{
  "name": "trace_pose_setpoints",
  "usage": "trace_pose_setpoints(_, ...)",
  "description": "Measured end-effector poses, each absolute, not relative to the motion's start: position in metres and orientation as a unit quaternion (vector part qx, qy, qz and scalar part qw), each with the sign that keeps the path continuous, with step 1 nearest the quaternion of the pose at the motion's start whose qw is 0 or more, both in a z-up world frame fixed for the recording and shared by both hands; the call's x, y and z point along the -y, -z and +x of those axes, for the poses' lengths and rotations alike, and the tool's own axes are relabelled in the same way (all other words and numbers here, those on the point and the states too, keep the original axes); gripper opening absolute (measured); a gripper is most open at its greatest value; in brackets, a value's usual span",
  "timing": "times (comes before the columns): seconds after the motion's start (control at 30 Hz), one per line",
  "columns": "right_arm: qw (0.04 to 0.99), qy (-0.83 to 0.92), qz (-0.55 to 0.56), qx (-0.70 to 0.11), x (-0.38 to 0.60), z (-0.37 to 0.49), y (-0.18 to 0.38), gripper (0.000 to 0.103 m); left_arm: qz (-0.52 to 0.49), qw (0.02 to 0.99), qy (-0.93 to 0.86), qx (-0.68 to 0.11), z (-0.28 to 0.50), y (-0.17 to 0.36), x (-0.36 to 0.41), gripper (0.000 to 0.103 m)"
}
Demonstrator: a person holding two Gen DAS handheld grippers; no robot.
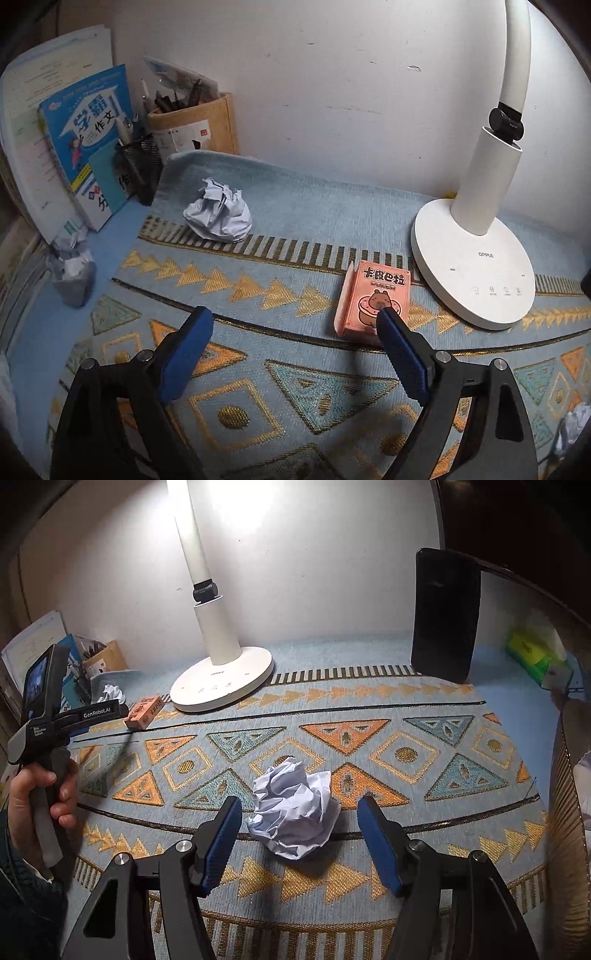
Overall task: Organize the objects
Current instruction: 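Reach the left tool to the pink capybara box while the right tool approaches a paper ball, then grasp the pink capybara box with the left tool while the right tool grasps the paper ball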
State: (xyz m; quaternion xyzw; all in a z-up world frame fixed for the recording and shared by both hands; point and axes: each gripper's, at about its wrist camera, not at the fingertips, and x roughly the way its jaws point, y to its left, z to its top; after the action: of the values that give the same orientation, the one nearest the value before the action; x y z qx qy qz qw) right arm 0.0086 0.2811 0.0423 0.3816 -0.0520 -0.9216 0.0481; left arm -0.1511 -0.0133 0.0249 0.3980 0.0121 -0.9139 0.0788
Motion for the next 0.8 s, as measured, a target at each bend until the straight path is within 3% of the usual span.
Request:
trace_pose_setpoints(0.23,0.046,0.922,0.382,0.052,-0.282,0.008,-0.042,0.064,0.408,-0.027,0.912,0.005,-0.174,-0.011,-0.02,0.089)
trace_pose_setpoints(0.3,0.043,0.922,0.382,0.05,-0.281,0.008,-0.041,0.064,0.417,-0.034,0.908,0.003,-0.183,-0.007,-0.021,0.076)
trace_pose_setpoints(0.33,0.043,0.923,0.38,0.048,-0.281,0.008,-0.042,0.064,0.423,-0.046,0.905,-0.007,-0.186,-0.005,-0.021,0.058)
trace_pose_setpoints(0.37,0.042,0.924,0.378,0.045,-0.28,0.009,-0.042,0.064,0.429,-0.057,0.902,-0.016,-0.189,-0.002,-0.019,0.05)
trace_pose_setpoints(0.43,0.038,0.924,0.379,0.038,-0.278,0.008,-0.041,0.064,0.425,-0.058,0.903,-0.019,-0.187,-0.001,-0.021,0.048)
trace_pose_setpoints(0.47,0.034,0.923,0.382,0.035,-0.277,0.006,-0.04,0.064,0.422,-0.064,0.904,-0.022,-0.186,-0.002,-0.021,0.038)
trace_pose_setpoints(0.8,0.049,0.902,0.426,0.048,-0.278,-0.01,-0.028,0.063,0.431,-0.103,0.895,-0.047,-0.118,-0.011,-0.023,0.038)
